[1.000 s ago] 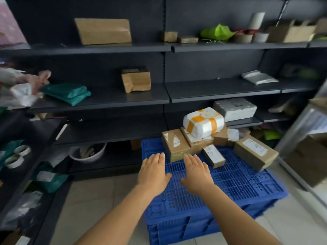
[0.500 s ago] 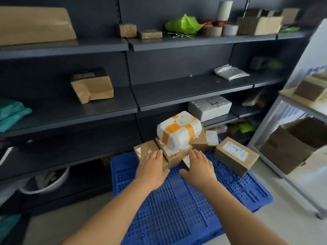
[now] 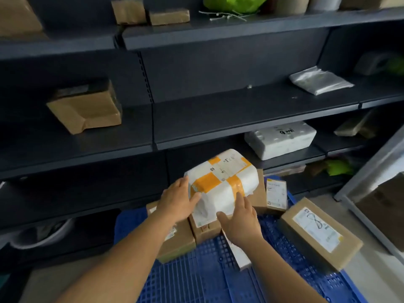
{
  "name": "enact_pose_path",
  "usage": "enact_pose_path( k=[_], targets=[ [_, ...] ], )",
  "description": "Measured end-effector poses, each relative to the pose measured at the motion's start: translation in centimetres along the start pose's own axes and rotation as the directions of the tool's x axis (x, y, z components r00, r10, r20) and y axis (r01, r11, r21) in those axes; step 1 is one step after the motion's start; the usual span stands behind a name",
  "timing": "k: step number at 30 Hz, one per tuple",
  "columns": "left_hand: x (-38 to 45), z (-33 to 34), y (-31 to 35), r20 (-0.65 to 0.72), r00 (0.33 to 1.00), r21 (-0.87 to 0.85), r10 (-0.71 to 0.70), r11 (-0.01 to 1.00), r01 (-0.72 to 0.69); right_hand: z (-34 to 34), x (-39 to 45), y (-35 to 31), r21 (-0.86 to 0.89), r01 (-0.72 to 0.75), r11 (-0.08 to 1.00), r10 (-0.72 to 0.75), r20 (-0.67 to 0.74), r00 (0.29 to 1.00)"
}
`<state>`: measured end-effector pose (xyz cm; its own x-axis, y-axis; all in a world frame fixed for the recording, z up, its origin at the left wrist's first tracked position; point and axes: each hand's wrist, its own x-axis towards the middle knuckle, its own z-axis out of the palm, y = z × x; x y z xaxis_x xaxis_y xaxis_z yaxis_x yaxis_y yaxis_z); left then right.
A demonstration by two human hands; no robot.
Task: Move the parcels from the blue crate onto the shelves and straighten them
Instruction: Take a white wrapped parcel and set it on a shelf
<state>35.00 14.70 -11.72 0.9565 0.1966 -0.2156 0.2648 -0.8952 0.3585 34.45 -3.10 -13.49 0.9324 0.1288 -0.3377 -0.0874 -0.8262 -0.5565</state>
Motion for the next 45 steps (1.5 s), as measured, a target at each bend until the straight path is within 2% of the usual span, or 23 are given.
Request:
enact_pose_path(
  k=[5,9,13,17,22,28,34,42,45],
  targets=[
    [6.3,2.2,0.4,0.044,0.997,-0.092,-0.061,0.994,0.065,1.3,5.6,1.3,0.135,-0.039,0.990,0.038,0.013,0.999],
    [9.6,3.1,-0.2,0.071,0.990,-0.093,-0.126,0.987,0.132,2.7,8.2,1.7,0.240,-0.050,0.970,0.051,0.000,0.999],
    [10.8,3.3,-1.0,0.168,0.973,-0.080,-0.160,0.981,0.175,4.1,9.2,2.3,0.365,-0.108,0.925,0.097,0.048,0.994],
    [10.5,3.5,-1.1,0.217,0.961,-0.263,-0.171,0.938,0.227,5.0,9.2,2.6,0.496,-0.179,0.850,0.147,0.103,0.984],
    [8.0,4.8,-0.9,0.229,0.950,-0.369,-0.214,0.884,0.288,4.5,8.1,3.1,0.575,-0.204,0.792,0.184,0.093,0.978],
    [1.6,6.6,-1.2,0.163,0.939,-0.522,-0.302,0.781,0.342,4.6,5.3,4.3,0.515,-0.124,0.848,0.101,0.072,0.992],
    [-5.7,6.8,-2.2,0.031,0.916,-0.636,-0.400,0.699,0.327,4.2,1.5,3.5,0.469,-0.020,0.883,-0.043,0.124,0.991],
    [-17.6,5.3,-5.4,-0.085,0.808,-0.710,-0.583,0.604,0.362,5.7,-6.3,-1.0,0.460,0.185,0.868,-0.287,0.162,0.944],
    [-23.1,4.5,-6.7,-0.126,0.734,-0.752,-0.668,0.547,0.369,6.9,-10.6,-3.0,0.449,0.237,0.861,-0.356,0.201,0.912]
  ],
)
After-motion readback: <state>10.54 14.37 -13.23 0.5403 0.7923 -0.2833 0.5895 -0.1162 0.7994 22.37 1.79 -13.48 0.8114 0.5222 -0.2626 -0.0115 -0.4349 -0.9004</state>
